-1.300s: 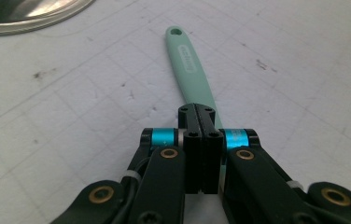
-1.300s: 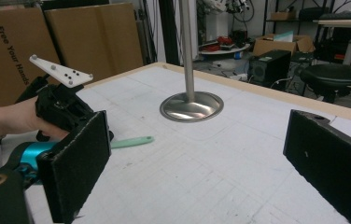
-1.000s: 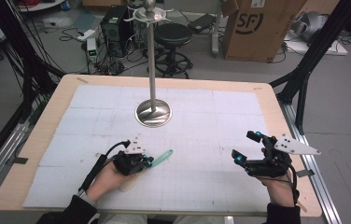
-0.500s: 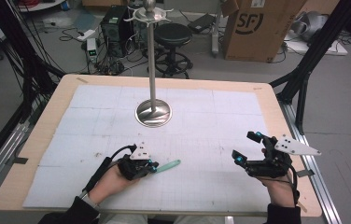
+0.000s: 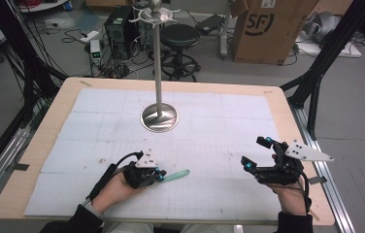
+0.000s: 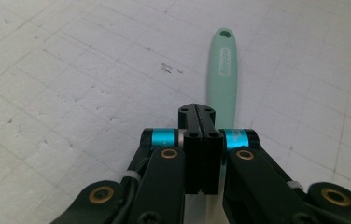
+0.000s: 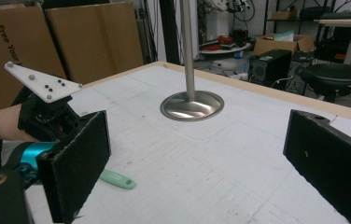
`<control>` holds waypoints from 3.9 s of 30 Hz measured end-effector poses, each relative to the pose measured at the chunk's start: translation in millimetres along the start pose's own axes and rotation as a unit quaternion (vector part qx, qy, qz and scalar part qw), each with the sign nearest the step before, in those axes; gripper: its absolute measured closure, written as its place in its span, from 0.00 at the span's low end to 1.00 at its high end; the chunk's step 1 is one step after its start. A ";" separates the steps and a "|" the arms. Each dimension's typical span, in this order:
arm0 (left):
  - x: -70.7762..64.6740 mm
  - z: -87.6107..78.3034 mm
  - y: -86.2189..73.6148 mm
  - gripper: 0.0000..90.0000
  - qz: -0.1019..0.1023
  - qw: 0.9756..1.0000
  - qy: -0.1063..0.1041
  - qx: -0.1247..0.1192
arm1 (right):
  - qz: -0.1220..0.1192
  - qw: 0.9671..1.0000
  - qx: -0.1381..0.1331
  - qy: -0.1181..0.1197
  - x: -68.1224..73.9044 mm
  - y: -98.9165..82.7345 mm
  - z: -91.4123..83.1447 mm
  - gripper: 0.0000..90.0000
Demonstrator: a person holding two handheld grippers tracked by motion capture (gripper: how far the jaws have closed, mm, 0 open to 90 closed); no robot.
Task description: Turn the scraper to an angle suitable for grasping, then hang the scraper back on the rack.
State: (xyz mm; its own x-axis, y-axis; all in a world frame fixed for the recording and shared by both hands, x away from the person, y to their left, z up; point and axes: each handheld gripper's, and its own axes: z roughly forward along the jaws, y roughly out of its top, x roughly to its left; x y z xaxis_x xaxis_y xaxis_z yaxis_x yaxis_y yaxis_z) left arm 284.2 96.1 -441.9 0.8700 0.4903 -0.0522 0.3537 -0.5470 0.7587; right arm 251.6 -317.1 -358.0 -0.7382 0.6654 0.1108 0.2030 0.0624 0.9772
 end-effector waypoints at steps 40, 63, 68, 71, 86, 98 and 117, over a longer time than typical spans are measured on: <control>0.4 -46.2 51.4 0.24 0.066 0.990 -0.068 0.102 | 0.007 1.000 -0.010 -0.003 -2.1 3.0 -2.6 0.07; -2.4 -8.1 52.1 0.53 0.101 0.974 -0.069 0.192 | 0.009 1.000 -0.015 -0.009 -3.7 2.8 -13.9 0.07; -4.0 -4.2 49.2 0.61 0.103 0.969 -0.063 0.217 | 0.009 1.000 -0.015 -0.008 -4.3 2.8 -12.2 0.07; -3.3 -3.0 47.3 0.63 0.098 0.966 -0.053 0.232 | 0.008 1.000 -0.013 -0.006 -4.3 2.7 -10.6 0.07; -4.7 1.3 44.2 0.77 0.086 0.961 -0.034 0.262 | 0.009 1.000 -0.014 -0.006 -4.1 2.6 -12.0 0.07; -5.2 0.0 43.3 0.79 0.077 0.958 -0.033 0.274 | 0.008 1.000 -0.015 -0.007 -4.2 2.5 -12.0 0.07; -7.4 -2.1 41.1 0.89 0.088 0.961 -0.037 0.260 | 0.006 1.000 -0.012 -0.002 -3.7 2.9 -7.6 0.07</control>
State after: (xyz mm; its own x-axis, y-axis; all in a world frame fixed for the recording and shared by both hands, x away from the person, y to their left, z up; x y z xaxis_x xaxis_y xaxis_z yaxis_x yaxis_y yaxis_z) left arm 291.6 71.4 -409.0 0.9473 0.3200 -0.0143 0.3062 -0.8914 0.3342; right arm 250.1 -325.0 -354.2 -0.7334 0.6687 0.1224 0.1967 0.0364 0.9798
